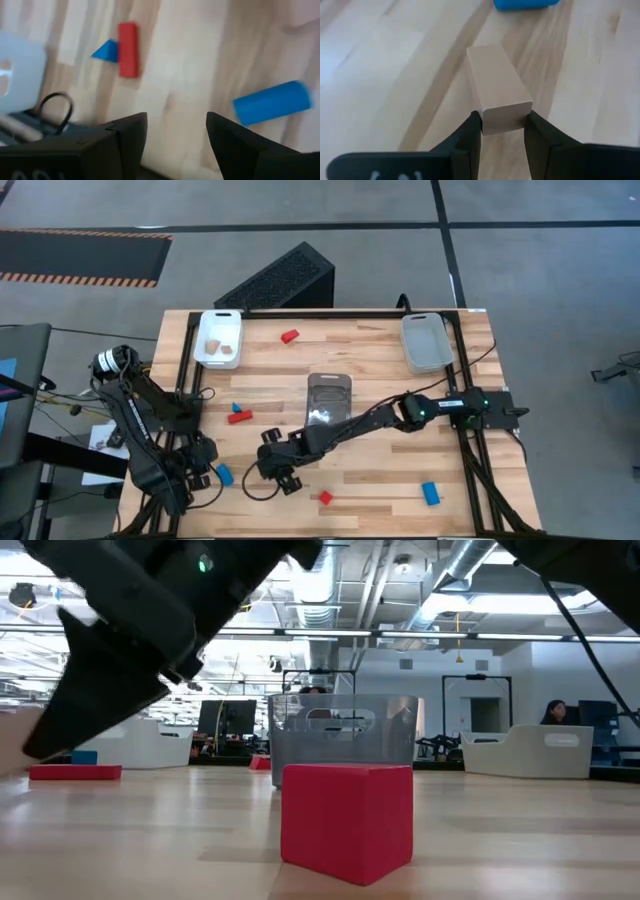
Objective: Sort & place blocks by color
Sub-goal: Put the brown block into the white bin
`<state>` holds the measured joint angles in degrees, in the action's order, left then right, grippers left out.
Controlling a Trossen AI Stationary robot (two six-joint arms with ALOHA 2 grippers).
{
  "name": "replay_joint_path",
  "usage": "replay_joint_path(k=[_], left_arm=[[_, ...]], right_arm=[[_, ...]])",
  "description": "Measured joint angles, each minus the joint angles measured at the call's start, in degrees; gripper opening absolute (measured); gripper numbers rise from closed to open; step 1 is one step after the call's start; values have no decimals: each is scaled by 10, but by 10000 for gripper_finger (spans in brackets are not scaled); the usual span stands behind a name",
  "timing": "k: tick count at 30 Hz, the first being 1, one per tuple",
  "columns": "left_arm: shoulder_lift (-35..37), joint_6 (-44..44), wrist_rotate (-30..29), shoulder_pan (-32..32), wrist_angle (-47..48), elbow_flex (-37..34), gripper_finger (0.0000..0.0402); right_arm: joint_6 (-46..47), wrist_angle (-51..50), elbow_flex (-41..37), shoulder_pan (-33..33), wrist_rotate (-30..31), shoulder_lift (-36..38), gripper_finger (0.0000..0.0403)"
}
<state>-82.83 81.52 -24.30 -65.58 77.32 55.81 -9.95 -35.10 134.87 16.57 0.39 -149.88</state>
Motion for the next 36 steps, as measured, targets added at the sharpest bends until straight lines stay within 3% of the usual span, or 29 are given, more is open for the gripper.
replay_joint_path(k=[6, 13, 18, 23, 27, 33, 36], left_arm=[[0, -39, -70, -19, -92, 0, 194], [0, -68, -80, -23, -176, 0, 194], [0, -44, -92, -35, -198, 0, 194], [0, -51, -177, -51, -203, 0, 194], [0, -93, -263, -34, -210, 0, 194], [0, -208, -289, 28, -273, 0, 194], [0, -254, -311, 58, -309, 0, 195]], right_arm=[[5, -18, 0, 12, 4, 7, 121], [14, -34, -50, 4, 39, 59, 122], [42, 134, -259, 13, 39, 160, 122], [92, 411, -487, 23, 32, 269, 123], [121, 465, -581, 31, 66, 324, 123], [143, 529, -674, 59, 160, 392, 123], [153, 613, -744, 77, 199, 421, 123]])
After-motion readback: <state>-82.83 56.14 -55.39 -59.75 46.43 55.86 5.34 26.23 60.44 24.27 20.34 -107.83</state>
